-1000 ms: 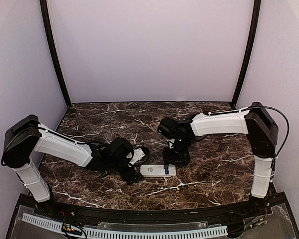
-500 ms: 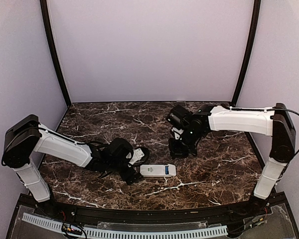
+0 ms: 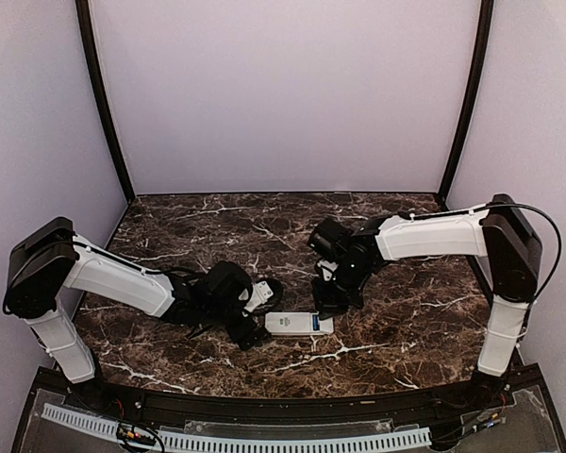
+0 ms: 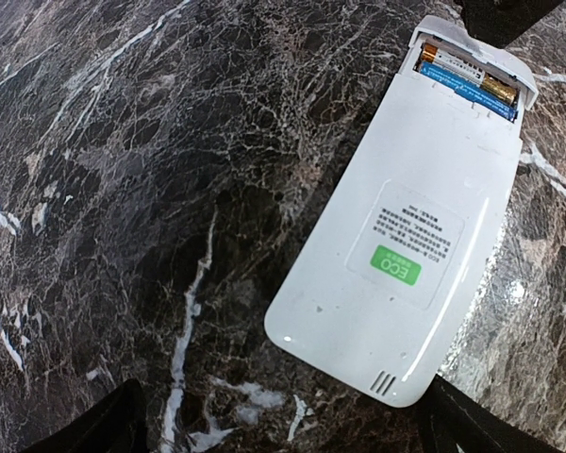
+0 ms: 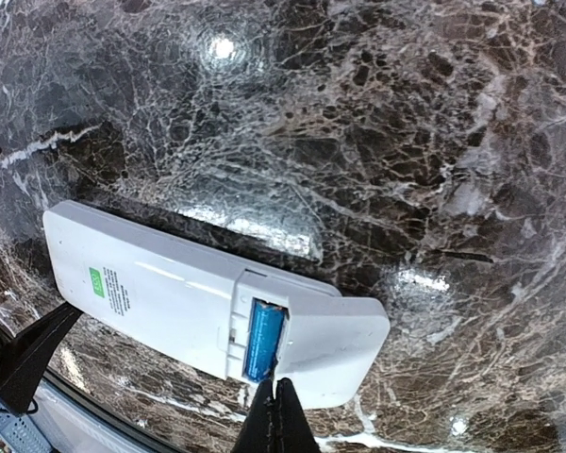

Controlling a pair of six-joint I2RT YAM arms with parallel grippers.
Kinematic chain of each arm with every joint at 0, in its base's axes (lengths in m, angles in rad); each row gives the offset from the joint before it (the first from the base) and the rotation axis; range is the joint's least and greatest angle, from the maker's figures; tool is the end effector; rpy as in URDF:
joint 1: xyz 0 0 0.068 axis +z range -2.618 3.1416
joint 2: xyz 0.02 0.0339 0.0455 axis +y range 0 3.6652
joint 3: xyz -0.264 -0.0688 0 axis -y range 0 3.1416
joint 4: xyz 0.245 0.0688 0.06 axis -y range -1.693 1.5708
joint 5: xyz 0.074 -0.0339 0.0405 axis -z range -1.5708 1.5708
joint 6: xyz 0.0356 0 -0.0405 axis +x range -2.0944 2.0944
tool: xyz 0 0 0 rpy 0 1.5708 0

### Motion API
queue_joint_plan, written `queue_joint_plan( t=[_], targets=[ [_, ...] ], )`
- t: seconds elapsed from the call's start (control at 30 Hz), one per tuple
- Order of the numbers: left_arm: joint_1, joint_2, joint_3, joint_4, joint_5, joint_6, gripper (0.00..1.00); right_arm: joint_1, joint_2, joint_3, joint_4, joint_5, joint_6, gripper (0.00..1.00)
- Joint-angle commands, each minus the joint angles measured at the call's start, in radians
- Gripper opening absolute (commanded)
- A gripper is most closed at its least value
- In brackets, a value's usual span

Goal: Load the batteries into the remote control
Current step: Press the battery cover on the remote control without the battery cover.

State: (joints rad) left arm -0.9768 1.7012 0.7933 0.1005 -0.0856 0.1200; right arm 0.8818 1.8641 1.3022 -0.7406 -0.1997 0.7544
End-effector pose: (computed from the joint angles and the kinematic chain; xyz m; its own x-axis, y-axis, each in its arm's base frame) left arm 0.1861 -0.2702 0.1400 -0.3066 0.6671 -0.6790 0.8353 0.5306 0.1441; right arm 0.2263 0.2858 0.1815 -0.9877 -0.1434 -0.0622 -0.1558 0.9342 0.3209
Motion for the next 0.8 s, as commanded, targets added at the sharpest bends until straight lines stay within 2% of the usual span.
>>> queue_joint_plan(
  t=[0.0, 0.5, 0.77],
  targets=[
    [0.008, -0.003, -0.013, -0.025, 0.013, 0.007, 0.99, -0.001, 0.040, -0.029, 0.045, -0.032, 0.008, 0.00],
    [0.007, -0.001, -0.011, -0.028, 0.016, 0.009, 0.99, 0.003, 0.071, -0.021, 0.073, -0.053, 0.011, 0.00],
    [0.008, 0.000, -0.011, -0.028, 0.020, 0.010, 0.99, 0.003, 0.044, 0.060, 0.032, -0.065, -0.029, 0.00]
  ],
)
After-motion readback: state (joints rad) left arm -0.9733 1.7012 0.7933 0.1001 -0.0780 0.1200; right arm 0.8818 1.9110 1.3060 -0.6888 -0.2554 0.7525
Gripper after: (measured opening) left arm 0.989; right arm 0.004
